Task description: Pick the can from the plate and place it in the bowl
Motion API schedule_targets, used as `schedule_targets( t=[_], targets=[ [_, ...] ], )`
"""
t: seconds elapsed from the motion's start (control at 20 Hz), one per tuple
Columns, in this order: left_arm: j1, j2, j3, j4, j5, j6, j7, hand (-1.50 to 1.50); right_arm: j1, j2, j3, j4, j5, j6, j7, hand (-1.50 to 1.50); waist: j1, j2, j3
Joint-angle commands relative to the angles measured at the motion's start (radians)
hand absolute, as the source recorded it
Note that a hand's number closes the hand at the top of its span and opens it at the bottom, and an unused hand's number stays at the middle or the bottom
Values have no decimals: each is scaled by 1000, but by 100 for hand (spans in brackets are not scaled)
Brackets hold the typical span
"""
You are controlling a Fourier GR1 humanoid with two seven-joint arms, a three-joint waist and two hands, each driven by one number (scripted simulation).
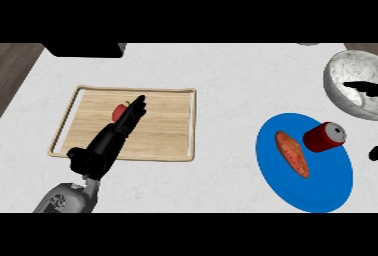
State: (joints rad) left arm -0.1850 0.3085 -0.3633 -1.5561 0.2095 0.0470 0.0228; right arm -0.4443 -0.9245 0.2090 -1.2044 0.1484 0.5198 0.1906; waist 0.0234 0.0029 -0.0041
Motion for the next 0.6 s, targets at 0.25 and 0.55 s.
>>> schedule_targets(
  t=[0.25,0.55],
  targets=[
    [40,9,42,-71,-4,-18,31,0,-175,121,28,2,-91,293,370,-150,-12,-4,3],
    [0,-61,71,37,-57,-37,-7,0,-114,222,-14,-109,-56,282,486,-150,-24,-4,4]
  ],
)
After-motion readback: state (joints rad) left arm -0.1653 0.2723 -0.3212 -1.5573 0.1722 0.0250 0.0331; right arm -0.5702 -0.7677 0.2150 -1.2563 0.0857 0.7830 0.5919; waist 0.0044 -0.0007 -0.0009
